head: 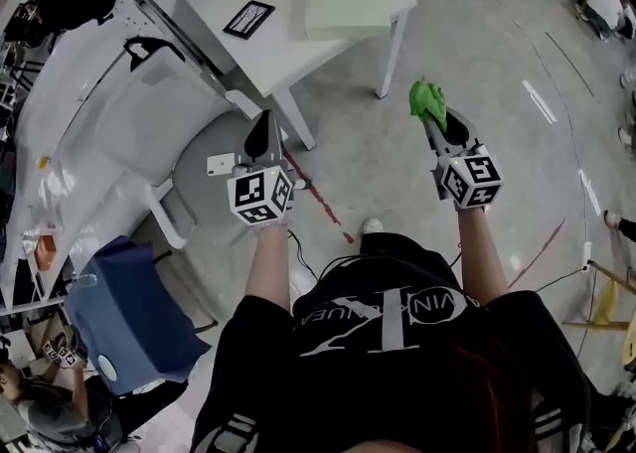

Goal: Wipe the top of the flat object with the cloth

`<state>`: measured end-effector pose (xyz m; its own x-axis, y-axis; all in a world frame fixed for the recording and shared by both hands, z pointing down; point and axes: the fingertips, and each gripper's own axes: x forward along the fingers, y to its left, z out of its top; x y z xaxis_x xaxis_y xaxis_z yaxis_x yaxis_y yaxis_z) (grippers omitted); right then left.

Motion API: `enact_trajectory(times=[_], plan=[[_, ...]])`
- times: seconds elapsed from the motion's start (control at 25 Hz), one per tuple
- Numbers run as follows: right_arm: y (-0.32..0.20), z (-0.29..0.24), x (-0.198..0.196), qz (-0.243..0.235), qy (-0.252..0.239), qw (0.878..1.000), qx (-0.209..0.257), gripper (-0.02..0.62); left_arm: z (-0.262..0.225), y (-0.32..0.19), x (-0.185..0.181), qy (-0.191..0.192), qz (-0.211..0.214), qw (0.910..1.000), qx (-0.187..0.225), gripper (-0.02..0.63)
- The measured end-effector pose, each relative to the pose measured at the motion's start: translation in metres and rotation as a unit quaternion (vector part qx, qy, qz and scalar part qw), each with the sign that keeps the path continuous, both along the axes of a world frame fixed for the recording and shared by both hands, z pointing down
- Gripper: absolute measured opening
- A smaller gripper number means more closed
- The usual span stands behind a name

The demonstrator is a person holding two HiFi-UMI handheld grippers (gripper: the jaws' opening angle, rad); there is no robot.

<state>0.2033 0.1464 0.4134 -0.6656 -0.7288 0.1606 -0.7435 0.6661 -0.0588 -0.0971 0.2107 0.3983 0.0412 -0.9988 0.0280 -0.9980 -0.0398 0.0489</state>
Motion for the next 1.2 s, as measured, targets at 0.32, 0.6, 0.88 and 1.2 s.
enact_trajectory(times=[0.32,0.6,0.88,1.2], plan=[[-0.038,0.002,-0.005,-0.034,-0.005,0.999,-0.001,0.081,0.001,-0.040,0.017,-0.003,-0.004,1.0000,0.002,0.012],[-0.065,0.011,-0.014,-0.038,-0.015,0.999,-0.015,0.081,0.008,-0.062,0.004,-0.005,-0.014,0.9999,-0.009,0.012],[-0.103,0.012,-0.032,-0.037,-0.012,0.999,-0.014,0.080,0.011,-0.113,-0.013,-0.011,-0.009,0.9999,-0.007,0.012],[-0.174,0.007,-0.062,-0.035,-0.012,0.999,-0.020,0.081,0.007,-0.190,-0.043,-0.006,-0.001,0.9999,-0.011,0.012]])
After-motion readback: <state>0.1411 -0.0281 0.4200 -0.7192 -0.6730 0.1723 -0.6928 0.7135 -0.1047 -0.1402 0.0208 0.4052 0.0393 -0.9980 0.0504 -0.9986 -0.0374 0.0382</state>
